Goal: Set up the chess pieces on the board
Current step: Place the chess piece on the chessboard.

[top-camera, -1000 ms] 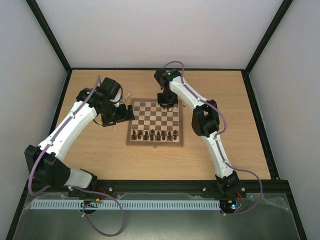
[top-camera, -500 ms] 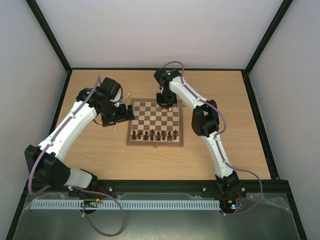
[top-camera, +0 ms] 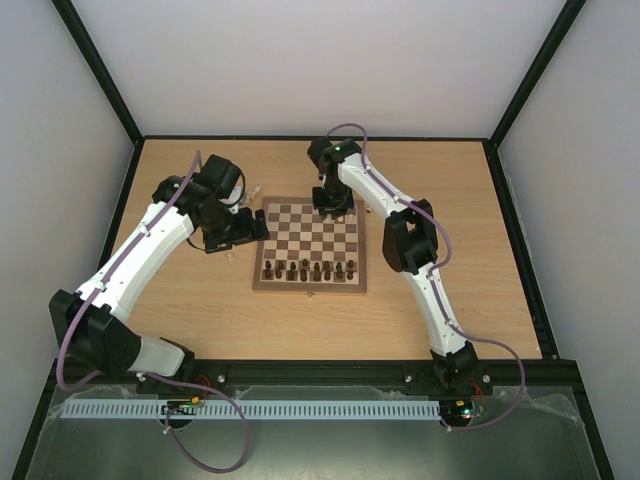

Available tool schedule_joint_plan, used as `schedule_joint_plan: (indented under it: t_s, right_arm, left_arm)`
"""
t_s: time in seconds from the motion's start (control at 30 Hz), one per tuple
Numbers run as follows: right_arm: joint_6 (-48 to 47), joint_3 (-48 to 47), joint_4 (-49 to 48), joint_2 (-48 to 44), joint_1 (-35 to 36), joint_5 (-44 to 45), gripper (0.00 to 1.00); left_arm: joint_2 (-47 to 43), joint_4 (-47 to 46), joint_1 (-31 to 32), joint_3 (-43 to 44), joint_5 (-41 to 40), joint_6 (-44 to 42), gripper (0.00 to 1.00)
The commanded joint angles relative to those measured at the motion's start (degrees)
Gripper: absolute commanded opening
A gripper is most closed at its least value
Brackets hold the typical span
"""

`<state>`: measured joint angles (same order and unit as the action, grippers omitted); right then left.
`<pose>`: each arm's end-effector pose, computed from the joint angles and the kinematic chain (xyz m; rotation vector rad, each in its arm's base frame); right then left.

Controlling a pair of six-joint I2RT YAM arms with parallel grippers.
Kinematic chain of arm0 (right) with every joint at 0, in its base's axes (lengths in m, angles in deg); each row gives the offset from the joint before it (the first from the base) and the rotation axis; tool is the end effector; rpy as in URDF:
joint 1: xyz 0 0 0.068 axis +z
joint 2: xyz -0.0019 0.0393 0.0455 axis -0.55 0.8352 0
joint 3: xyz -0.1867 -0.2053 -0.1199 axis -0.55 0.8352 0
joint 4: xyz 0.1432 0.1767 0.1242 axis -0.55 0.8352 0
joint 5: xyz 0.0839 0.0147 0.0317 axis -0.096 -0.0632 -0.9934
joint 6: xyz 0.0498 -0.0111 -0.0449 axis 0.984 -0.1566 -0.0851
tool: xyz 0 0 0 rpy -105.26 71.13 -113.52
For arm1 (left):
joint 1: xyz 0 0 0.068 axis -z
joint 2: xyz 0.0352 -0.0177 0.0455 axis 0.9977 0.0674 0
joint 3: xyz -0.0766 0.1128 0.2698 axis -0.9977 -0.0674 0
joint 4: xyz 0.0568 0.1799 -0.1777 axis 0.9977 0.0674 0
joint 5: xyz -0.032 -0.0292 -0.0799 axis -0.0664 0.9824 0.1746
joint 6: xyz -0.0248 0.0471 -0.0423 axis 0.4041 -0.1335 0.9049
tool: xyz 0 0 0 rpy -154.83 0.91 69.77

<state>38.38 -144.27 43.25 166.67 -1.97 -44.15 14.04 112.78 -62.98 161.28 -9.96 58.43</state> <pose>0.4607 0.2834 0.2020 -0.1784 2.8674 0.2532 0.2412 -0.1168 0.3424 -0.1481 2.8120 -0.5719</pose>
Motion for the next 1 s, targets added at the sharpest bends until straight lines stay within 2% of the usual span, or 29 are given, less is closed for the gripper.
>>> schedule_joint_plan:
  t_s: [0.0, 0.63, 0.97]
  right_arm:
    - [-0.4, -1.41, 2.06, 0.37, 0.07, -0.27, 0.27]
    - [-0.14, -1.55, 1.49, -1.5, 0.07, 0.02, 0.47]
    - [0.33, -1.68, 0.07, -5.3, 0.07, -0.11, 0.69]
  left_arm:
    - [0.48, 1.47, -0.39, 1.59, 0.19, -0.65, 0.99]
    - [-0.13, 1.21, -0.39, 1.25, 0.45, -0.11, 0.99]
    - [-0.3, 1.2, -0.39, 1.45, 0.54, 0.51, 0.99]
